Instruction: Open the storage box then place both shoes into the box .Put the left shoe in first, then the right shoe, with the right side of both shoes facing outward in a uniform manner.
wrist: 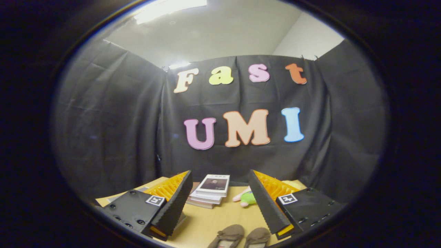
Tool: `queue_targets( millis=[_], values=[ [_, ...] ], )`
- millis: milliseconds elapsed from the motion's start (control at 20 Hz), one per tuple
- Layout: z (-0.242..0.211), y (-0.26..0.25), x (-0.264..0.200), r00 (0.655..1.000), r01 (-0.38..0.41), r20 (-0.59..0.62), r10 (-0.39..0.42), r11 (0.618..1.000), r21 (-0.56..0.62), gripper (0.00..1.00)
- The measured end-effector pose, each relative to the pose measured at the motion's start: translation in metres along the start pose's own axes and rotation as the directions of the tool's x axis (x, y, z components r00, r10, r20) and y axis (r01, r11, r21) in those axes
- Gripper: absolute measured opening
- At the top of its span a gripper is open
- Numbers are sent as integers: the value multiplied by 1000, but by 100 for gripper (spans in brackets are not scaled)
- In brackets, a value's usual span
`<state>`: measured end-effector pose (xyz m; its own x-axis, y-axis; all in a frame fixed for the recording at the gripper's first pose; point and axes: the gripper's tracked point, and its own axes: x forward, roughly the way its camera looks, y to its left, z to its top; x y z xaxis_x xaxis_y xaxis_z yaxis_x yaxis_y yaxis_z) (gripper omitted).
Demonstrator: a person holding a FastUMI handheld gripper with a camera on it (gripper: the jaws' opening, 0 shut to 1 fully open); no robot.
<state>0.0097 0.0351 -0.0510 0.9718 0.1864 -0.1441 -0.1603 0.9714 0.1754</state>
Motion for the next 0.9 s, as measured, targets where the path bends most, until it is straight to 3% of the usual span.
queue_targets(
  millis=[250, 400, 550, 900],
  values=[
    [-39, 17, 15, 989, -73, -119, 92, 985, 159, 99],
    [-63, 35, 21, 967, -118, -183, 177, 948, 294, 99],
    [-93, 57, 19, 923, -160, -241, 300, 868, 470, 99],
    [-165, 85, 12, 805, -66, -357, 473, 670, 740, 99]
  ],
)
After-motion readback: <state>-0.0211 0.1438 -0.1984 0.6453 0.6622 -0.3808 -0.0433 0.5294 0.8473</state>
